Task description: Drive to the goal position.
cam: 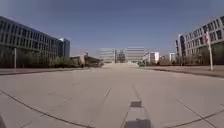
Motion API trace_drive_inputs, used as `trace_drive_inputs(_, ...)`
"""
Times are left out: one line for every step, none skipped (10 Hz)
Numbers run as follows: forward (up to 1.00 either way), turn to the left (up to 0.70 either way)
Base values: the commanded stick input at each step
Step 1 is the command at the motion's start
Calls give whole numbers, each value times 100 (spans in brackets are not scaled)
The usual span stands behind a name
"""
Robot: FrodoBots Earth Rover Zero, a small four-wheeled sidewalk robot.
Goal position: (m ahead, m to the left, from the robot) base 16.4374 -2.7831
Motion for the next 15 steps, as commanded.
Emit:
trace_drive_inputs(70, -35)
trace_drive_inputs(70, -35)
trace_drive_inputs(70, -25)
trace_drive_inputs(70, -2)
trace_drive_inputs(70, 0)
trace_drive_inputs(70, 0)
trace_drive_inputs(70, 0)
trace_drive_inputs(70, 0)
trace_drive_inputs(70, 0)
trace_drive_inputs(70, 0)
trace_drive_inputs(70, 0)
trace_drive_inputs(70, 0)
trace_drive_inputs(70, 0)
trace_drive_inputs(70, 0)
trace_drive_inputs(70, 0)
